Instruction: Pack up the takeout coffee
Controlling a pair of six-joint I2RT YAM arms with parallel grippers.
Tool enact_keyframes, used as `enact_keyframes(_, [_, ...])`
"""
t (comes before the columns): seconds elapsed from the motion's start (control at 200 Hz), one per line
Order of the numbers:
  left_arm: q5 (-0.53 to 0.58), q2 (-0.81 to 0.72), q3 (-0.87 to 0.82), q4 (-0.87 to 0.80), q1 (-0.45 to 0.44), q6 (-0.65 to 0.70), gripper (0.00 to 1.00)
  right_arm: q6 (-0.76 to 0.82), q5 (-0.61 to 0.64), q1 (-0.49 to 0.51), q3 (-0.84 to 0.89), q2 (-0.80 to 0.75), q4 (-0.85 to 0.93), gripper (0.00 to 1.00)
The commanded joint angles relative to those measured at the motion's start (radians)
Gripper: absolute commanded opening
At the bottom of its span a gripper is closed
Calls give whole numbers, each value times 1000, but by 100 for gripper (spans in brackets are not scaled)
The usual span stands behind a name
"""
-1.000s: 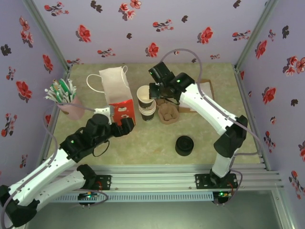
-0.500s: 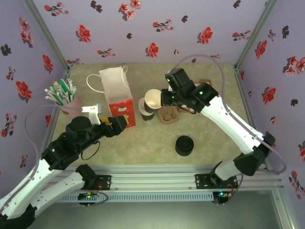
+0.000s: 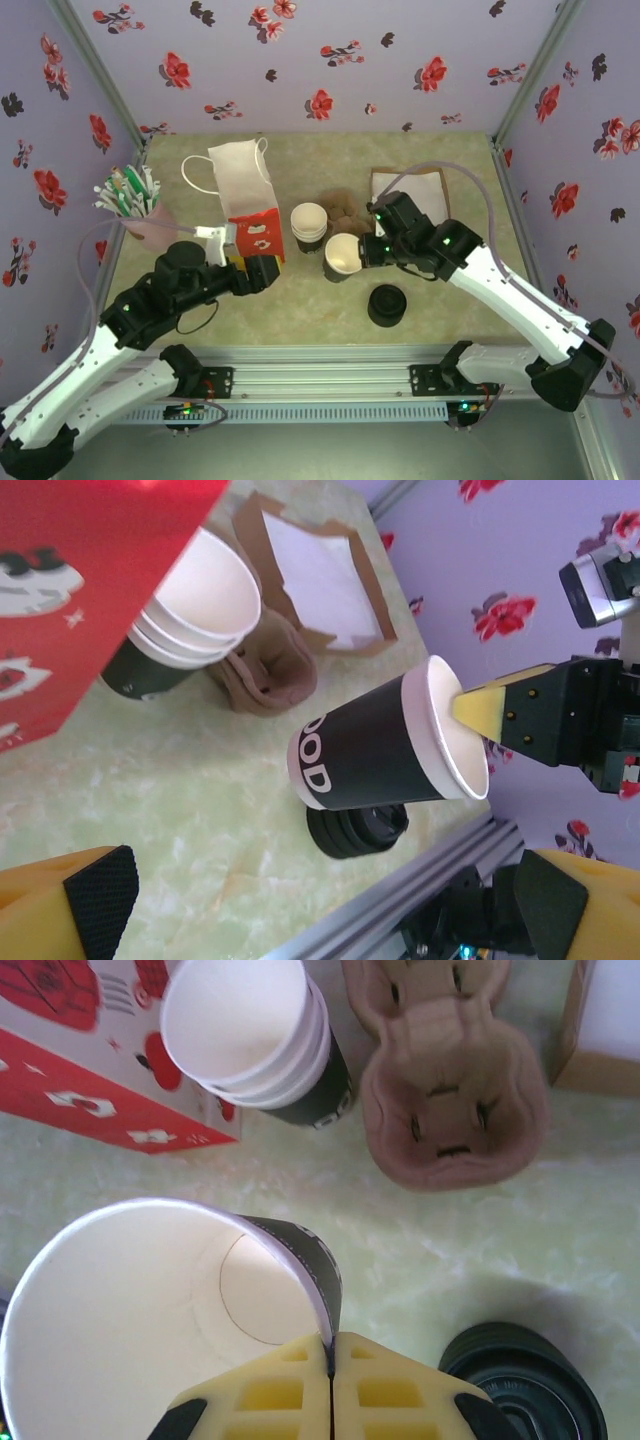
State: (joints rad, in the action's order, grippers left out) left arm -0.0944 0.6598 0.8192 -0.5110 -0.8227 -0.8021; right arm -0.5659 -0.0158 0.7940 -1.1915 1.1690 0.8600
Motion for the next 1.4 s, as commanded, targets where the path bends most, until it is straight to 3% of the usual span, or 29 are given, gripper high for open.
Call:
enact_keyframes(0.0, [-47, 28, -28, 47, -37, 3, 99, -31, -9, 12, 63, -25, -44, 8])
enact_keyframes(0.27, [61, 129, -74, 149, -165, -8, 99, -52, 35, 33, 151, 3, -92, 8])
enact_keyframes(0.455, [101, 178, -108, 249, -207, -10, 99, -81, 74, 57, 183, 39, -129, 9])
enact_keyframes(0.925, [131, 253, -101, 270, -231, 32, 99, -120, 105, 103, 206, 174, -190, 10])
enact_keyframes(1.195, [140, 254, -113, 275, -233, 38, 99, -131, 110, 108, 220, 179, -189, 21])
enact_keyframes(1.395, [140, 235, -120, 275, -232, 35, 99, -131, 119, 112, 214, 162, -167, 23])
